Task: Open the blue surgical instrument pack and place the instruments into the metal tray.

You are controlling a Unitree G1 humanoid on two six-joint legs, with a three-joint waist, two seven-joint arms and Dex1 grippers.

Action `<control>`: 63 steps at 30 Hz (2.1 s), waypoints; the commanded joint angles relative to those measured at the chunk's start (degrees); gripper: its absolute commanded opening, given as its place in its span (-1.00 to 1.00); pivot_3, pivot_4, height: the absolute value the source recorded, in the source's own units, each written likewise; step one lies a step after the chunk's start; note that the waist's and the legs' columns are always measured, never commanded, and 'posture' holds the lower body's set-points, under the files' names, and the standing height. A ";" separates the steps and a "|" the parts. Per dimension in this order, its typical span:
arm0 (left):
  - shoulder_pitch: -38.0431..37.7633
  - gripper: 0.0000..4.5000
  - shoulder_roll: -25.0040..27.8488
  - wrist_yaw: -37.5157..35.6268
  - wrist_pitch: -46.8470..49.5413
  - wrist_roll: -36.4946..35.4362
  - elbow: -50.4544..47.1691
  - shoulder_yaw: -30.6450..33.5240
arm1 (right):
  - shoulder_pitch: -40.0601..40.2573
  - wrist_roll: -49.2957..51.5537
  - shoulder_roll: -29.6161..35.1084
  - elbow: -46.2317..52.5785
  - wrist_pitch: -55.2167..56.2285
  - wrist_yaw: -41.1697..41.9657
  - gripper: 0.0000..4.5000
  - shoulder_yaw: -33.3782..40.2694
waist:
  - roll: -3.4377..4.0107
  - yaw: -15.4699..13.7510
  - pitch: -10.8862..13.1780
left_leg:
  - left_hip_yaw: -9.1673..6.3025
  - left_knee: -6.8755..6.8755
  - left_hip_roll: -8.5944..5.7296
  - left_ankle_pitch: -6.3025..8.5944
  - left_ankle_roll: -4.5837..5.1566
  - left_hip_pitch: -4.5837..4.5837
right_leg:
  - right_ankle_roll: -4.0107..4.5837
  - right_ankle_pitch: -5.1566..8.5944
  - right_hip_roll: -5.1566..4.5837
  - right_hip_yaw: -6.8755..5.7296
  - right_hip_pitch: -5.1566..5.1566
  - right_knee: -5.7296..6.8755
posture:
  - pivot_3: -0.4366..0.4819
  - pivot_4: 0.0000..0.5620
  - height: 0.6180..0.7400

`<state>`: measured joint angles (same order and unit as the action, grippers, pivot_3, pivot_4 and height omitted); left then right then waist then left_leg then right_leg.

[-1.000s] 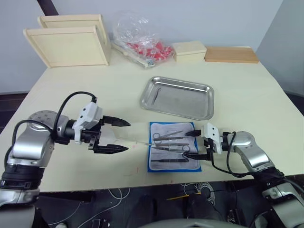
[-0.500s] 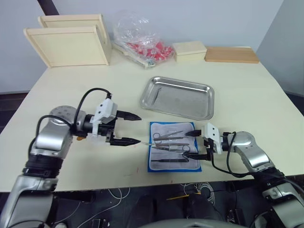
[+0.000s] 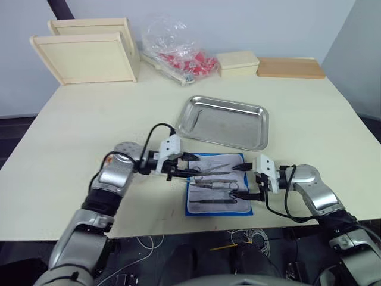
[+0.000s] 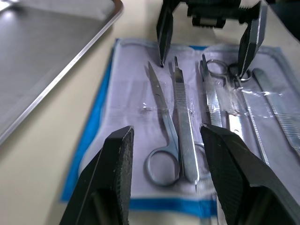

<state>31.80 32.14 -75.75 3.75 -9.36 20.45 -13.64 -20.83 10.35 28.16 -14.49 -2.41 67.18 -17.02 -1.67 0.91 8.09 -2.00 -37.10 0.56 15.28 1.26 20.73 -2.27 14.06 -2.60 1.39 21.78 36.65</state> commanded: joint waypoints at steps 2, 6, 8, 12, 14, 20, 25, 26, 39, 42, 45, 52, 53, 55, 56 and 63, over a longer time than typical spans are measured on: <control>3.64 0.04 -2.42 1.26 -3.77 1.97 4.63 -0.31 | 3.19 -5.51 1.08 -5.48 -3.12 -1.57 1.00 -3.50 | -0.01 -0.02 -0.01 | -0.01 -0.01 -0.02 0.00 0.00 0.01 | 0.00 0.00 0.01 -0.03 0.00 0.00 | -0.05 -0.47 1.00; 5.27 0.04 -4.06 1.64 -5.77 3.05 8.52 -0.22 | 3.48 -5.44 1.31 -5.17 -3.21 -1.65 1.00 -3.36 | 0.00 0.05 -0.01 | -0.01 -0.01 -0.03 0.00 0.00 0.00 | -0.03 -0.01 0.01 -0.02 0.00 0.00 | -0.05 -0.47 1.00; 6.07 0.04 -4.63 1.76 -6.42 3.31 9.97 -0.15 | 3.69 -5.42 1.49 -5.00 -3.20 -1.67 1.00 -3.26 | 0.00 0.01 -0.01 | -0.02 -0.01 -0.04 0.00 0.00 0.00 | -0.03 -0.01 0.01 -0.03 0.00 0.00 | -0.05 -0.47 1.00; 6.82 0.04 -4.89 1.58 -8.62 4.96 12.17 -0.82 | 3.74 -5.42 1.54 -4.89 -3.25 -1.77 1.00 -3.22 | 0.00 -0.02 0.00 | -0.05 -0.02 -0.04 0.00 0.00 0.02 | -0.05 -0.02 0.00 -0.06 -0.01 0.00 | -0.05 -0.47 1.00; 6.74 0.04 -4.95 1.23 -9.46 5.86 12.80 -1.50 | 3.56 -5.43 1.48 -4.99 -3.24 -1.80 1.00 -3.22 | 0.00 -0.01 0.00 | -0.04 -0.01 -0.06 0.00 0.00 0.02 | -0.06 -0.02 0.00 -0.06 -0.01 0.00 | -0.05 -0.47 1.00; 5.82 0.04 -5.29 -0.07 -8.65 6.74 12.34 -2.27 | 3.32 -5.44 1.29 -5.10 -3.20 -1.89 1.00 -3.23 | 0.00 -0.01 0.00 | -0.06 -0.01 -0.06 0.00 0.00 0.01 | -0.05 -0.01 0.00 -0.07 -0.01 0.00 | -0.05 -0.47 1.00; 5.54 0.04 -5.75 -0.03 -7.63 6.37 11.31 -2.02 | 3.38 -5.40 1.32 -5.04 -3.25 -1.89 1.00 -3.20 | 0.00 -0.01 0.00 | -0.06 -0.01 -0.05 0.00 0.00 0.02 | -0.06 -0.01 0.00 -0.07 -0.02 0.00 | -0.05 -0.47 1.00; 5.55 0.04 -5.69 -0.05 -7.61 6.55 11.17 -2.10 | 3.40 -5.39 1.30 -5.04 -3.25 -1.89 1.00 -3.21 | 0.00 -0.01 0.00 | -0.06 -0.01 -0.05 0.00 0.00 0.02 | -0.07 -0.01 0.00 -0.08 -0.01 0.00 | -0.05 -0.47 1.00; 4.90 0.04 -4.56 2.13 -3.23 10.13 10.50 -3.78 | 3.51 -5.42 0.68 -5.15 -3.13 -2.32 1.00 -3.39 | 0.03 0.01 -0.04 | -0.07 0.00 -0.03 0.00 0.00 0.00 | -0.18 0.08 -0.01 -0.07 -0.03 0.00 | -0.05 -0.47 1.00; 5.51 0.04 -5.10 2.67 -2.99 9.72 10.69 -3.55 | 3.48 -5.41 0.58 -5.29 -3.06 -2.44 1.00 -3.38 | 0.04 -0.01 -0.07 | -0.08 0.00 -0.03 0.00 0.00 -0.02 | -0.20 0.10 -0.01 -0.08 -0.04 0.00 | -0.05 -0.47 1.00; 5.88 0.04 -5.08 2.06 -3.31 9.75 10.77 -4.00 | 3.10 -5.44 0.34 -5.48 -3.11 -2.58 1.00 -3.42 | 0.05 -0.01 -0.07 | -0.08 0.00 -0.03 0.00 0.00 -0.02 | -0.20 0.10 -0.01 -0.08 -0.05 0.00 | -0.05 -0.47 1.00; 5.97 0.04 -5.23 1.46 -2.29 9.69 10.48 -4.47 | 3.02 -5.48 0.42 -5.55 -2.99 -2.65 1.00 -3.27 | 0.05 0.02 -0.08 | -0.08 0.00 -0.03 0.00 0.00 -0.03 | -0.21 0.10 -0.01 -0.08 -0.05 0.00 | -0.05 -0.47 1.00; 5.88 0.04 -5.27 1.43 -1.86 9.71 10.28 -4.58 | 3.06 -5.47 0.44 -5.52 -3.01 -2.65 1.00 -3.27 | 0.06 0.02 -0.09 | -0.09 0.00 -0.03 0.00 0.00 -0.03 | -0.20 0.10 -0.01 -0.08 -0.05 0.00 | -0.05 -0.47 1.00; 5.62 -0.20 -5.28 1.34 -0.91 9.79 9.75 -4.86 | 3.11 -5.46 0.50 -5.46 -3.06 -2.62 1.00 -3.26 | 0.06 0.02 -0.09 | -0.09 0.00 -0.03 0.00 0.00 -0.03 | -0.21 0.10 -0.01 -0.08 -0.05 0.00 | -0.05 -0.47 1.00; 5.42 -0.42 -5.32 1.29 0.12 9.75 9.32 -4.95 | 3.13 -5.46 0.51 -5.45 -3.08 -2.64 1.00 -3.25 | 0.06 0.02 -0.10 | -0.08 0.00 -0.03 0.00 0.00 -0.03 | -0.21 0.10 -0.01 -0.08 -0.05 0.00 | -0.05 -0.47 1.00; 3.92 -0.96 -5.28 1.00 6.52 9.19 5.60 -5.38 | 3.29 -5.49 0.62 -5.44 -3.07 -2.81 1.00 -3.13 | 0.06 0.03 -0.10 | -0.09 0.00 -0.03 0.00 0.00 -0.03 | -0.23 0.12 -0.01 -0.08 -0.06 0.00 | -0.05 -0.47 1.00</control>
<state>37.19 26.64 -74.70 8.73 -1.75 25.64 -16.82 -20.57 10.34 28.12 -14.34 -2.43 66.77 -17.00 -1.61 0.95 7.99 -2.09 -37.10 0.54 15.28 1.26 20.70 -2.50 14.18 -2.62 1.31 21.72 36.66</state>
